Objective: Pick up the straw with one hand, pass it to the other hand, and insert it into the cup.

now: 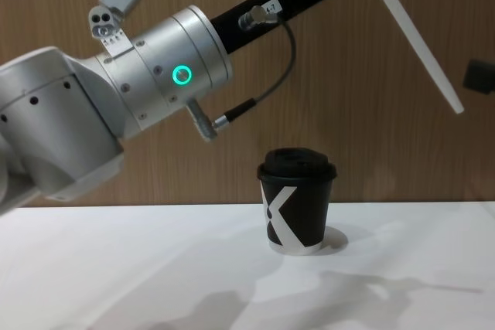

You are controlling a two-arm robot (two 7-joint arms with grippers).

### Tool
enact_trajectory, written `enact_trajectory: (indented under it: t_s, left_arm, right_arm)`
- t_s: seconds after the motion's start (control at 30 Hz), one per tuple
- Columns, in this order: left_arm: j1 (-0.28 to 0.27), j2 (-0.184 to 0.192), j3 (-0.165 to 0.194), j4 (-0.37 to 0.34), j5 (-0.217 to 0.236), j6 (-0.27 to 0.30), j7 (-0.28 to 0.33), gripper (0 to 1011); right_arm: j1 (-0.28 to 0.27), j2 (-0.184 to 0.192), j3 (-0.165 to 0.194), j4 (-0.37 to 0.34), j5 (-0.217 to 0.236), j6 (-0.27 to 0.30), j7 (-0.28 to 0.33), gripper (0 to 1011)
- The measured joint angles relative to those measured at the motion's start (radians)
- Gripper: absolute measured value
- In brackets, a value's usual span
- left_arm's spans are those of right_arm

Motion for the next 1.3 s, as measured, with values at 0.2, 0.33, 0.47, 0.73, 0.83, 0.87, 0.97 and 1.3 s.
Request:
enact_trajectory:
  t_s: [0.2,0.33,0.47,0.73,0.83,0.87,0.97,1.3]
  left_arm:
    - [-0.005,0.038,0.015,-0.052,0.044,0.025,0.055,5]
    - [-0.011,0.063,0.027,-0.086,0.075,0.046,0.093,5]
    - [-0.017,0.088,0.038,-0.122,0.111,0.068,0.132,5]
    - [-0.031,0.136,0.061,-0.199,0.198,0.123,0.22,5]
    - [-0.036,0.152,0.069,-0.224,0.228,0.141,0.249,5]
    - [-0.037,0.155,0.071,-0.231,0.235,0.145,0.255,5]
    - [-0.039,0.164,0.075,-0.246,0.257,0.159,0.276,5]
    - [-0.045,0.186,0.087,-0.29,0.336,0.195,0.35,5]
  right_arm:
    - [0.0,0.0,0.0,0.0,0.0,0.0,0.0,1001]
    - [0.0,0.0,0.0,0.0,0.0,0.0,0.0,1001]
    - [0.0,0.0,0.0,0.0,0.0,0.0,0.0,1001]
    - [0.0,0.0,0.0,0.0,0.0,0.0,0.0,1001]
    - [0.0,0.0,0.0,0.0,0.0,0.0,0.0,1001]
    - [0.0,0.0,0.0,0.0,0.0,0.0,0.0,1001]
    - [0.0,0.0,0.0,0.0,0.0,0.0,0.0,1001]
    - [0.0,0.0,0.0,0.0,0.0,0.0,0.0,1001]
